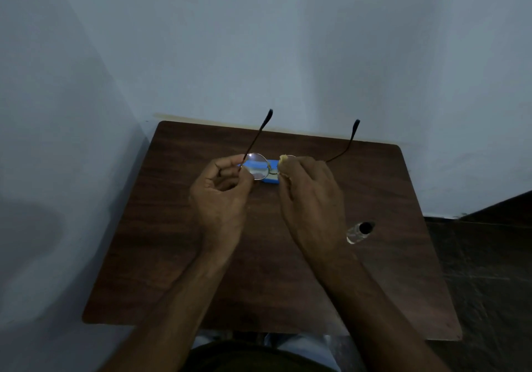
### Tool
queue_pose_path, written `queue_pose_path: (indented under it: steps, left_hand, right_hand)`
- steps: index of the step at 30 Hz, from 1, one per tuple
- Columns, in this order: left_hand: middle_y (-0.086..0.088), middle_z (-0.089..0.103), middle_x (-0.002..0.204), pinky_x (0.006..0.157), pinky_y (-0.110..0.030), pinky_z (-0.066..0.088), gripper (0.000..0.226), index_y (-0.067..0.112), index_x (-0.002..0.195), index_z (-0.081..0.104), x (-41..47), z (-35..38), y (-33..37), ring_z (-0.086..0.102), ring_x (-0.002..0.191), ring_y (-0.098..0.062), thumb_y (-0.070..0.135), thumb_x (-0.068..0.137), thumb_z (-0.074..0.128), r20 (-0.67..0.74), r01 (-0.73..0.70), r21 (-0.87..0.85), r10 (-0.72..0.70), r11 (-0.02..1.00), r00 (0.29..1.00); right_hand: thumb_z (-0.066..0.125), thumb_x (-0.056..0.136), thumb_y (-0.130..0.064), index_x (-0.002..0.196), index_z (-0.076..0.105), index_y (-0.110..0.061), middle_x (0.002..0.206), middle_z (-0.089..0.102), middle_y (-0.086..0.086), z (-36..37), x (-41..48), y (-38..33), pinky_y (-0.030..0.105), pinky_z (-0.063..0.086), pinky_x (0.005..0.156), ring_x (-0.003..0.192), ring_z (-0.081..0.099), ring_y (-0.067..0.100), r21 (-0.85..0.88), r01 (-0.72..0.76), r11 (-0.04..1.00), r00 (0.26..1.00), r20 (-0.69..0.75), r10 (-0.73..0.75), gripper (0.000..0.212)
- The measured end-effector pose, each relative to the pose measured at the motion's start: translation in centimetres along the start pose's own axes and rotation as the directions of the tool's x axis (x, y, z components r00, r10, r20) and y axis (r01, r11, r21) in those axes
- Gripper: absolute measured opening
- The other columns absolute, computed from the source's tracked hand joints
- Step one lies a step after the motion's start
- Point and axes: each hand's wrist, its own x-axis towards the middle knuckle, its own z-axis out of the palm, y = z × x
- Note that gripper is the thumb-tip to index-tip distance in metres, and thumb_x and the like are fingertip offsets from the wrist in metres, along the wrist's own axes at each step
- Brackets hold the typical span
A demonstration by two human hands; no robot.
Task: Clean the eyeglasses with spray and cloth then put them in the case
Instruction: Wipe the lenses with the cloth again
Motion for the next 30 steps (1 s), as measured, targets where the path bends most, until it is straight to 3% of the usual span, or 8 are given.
queue_pose_path:
  steps: [3, 6, 9, 12, 17, 21, 26, 30]
  left_hand:
    - [-0.001, 0.078, 0.089, 0.075, -0.042, 0.067, 0.036, 0.014, 0.124, 0.075, -0.1, 0.1, -0.2, 0.078, 0.083, -0.014, 0.002, 0.09, 0.078, 0.005, 0.02, 0.017, -0.02, 1.0, 1.0]
    - [0.003, 0.079, 0.088, 0.076, -0.037, 0.067, 0.037, 0.016, 0.123, 0.077, -0.2, 0.4, -0.4, 0.078, 0.081, -0.014, 0.001, 0.089, 0.078, 0.026, 0.016, 0.056, -0.017, 0.998, 1.0]
    - [0.003, 0.08, 0.089, 0.078, -0.044, 0.067, 0.036, 0.019, 0.12, 0.079, 0.1, 0.7, -0.8, 0.078, 0.084, -0.016, 0.003, 0.088, 0.079, 0.004, 0.057, 0.032, -0.057, 0.998, 0.998]
    - [0.001, 0.08, 0.085, 0.078, -0.046, 0.066, 0.034, 0.021, 0.117, 0.08, -0.1, 0.9, -1.1, 0.078, 0.081, -0.015, 0.003, 0.088, 0.079, -0.025, 0.089, 0.03, -0.089, 0.996, 0.996]
    - [-0.002, 0.08, 0.083, 0.079, -0.05, 0.066, 0.031, 0.02, 0.116, 0.08, 0.3, 1.1, -1.7, 0.079, 0.081, -0.022, 0.008, 0.088, 0.08, -0.032, 0.122, -0.001, -0.122, 0.992, 0.992]
    - [0.003, 0.075, 0.074, 0.078, -0.048, 0.066, 0.032, 0.023, 0.115, 0.081, 0.3, 0.9, -2.2, 0.073, 0.07, -0.01, 0.006, 0.088, 0.08, -0.02, 0.135, -0.002, -0.135, 0.991, 0.991]
    - [0.001, 0.08, 0.087, 0.079, -0.04, 0.066, 0.036, 0.023, 0.113, 0.081, 0.2, 1.1, -2.1, 0.077, 0.081, -0.017, 0.004, 0.083, 0.084, -0.013, 0.09, 0.027, -0.09, 0.996, 0.996]
    - [0.0, 0.079, 0.093, 0.077, -0.032, 0.065, 0.035, 0.019, 0.116, 0.08, 0.6, 0.6, -2.4, 0.077, 0.085, -0.019, 0.002, 0.085, 0.082, 0.003, 0.072, 0.024, -0.072, 0.997, 0.997]
  right_hand:
    - [0.076, 0.081, -0.007, 0.096, 0.072, -0.007, 0.097, 0.071, 0.01, 0.1, 0.5, 1.3, 0.024, 0.034, 0.066, 0.081, 0.063, 0.025, -0.062, -0.077, 0.995, 0.997, 0.022, 0.078, 0.016]
    - [0.075, 0.083, -0.005, 0.103, 0.072, -0.006, 0.103, 0.072, 0.011, 0.4, 1.0, 1.5, 0.025, 0.036, 0.069, 0.087, 0.065, 0.027, -0.035, -0.087, 0.996, 0.995, 0.055, 0.088, 0.02]
    - [0.073, 0.087, -0.007, 0.1, 0.072, -0.009, 0.103, 0.072, 0.007, 1.2, 0.2, 0.9, 0.026, 0.04, 0.067, 0.086, 0.063, 0.023, 0.001, -0.03, 1.0, 0.997, 0.066, 0.03, 0.014]
    - [0.076, 0.083, -0.004, 0.093, 0.071, -0.009, 0.096, 0.072, 0.008, 2.0, 0.0, 2.0, 0.024, 0.034, 0.065, 0.082, 0.064, 0.025, -0.039, -0.072, 0.997, 0.996, 0.055, 0.075, 0.012]
    - [0.069, 0.089, -0.005, 0.101, 0.07, -0.01, 0.105, 0.07, 0.007, 2.9, 0.3, 2.0, 0.029, 0.041, 0.068, 0.091, 0.061, 0.024, 0.018, -0.066, 0.998, 0.992, 0.107, 0.064, 0.013]
    - [0.074, 0.084, -0.003, 0.096, 0.072, -0.01, 0.098, 0.071, 0.008, 3.2, 0.0, 2.7, 0.027, 0.04, 0.066, 0.085, 0.063, 0.026, -0.011, -0.067, 0.998, 0.992, 0.104, 0.068, 0.014]
    - [0.072, 0.086, -0.003, 0.102, 0.071, -0.008, 0.105, 0.072, 0.009, 3.3, 1.2, 1.9, 0.03, 0.045, 0.069, 0.09, 0.063, 0.026, 0.018, -0.037, 0.999, 0.992, 0.122, 0.034, 0.017]
    - [0.073, 0.084, -0.002, 0.098, 0.068, -0.01, 0.098, 0.069, 0.007, 3.3, 0.9, 2.6, 0.025, 0.033, 0.066, 0.083, 0.062, 0.026, -0.023, -0.063, 0.998, 0.988, 0.14, 0.065, 0.017]
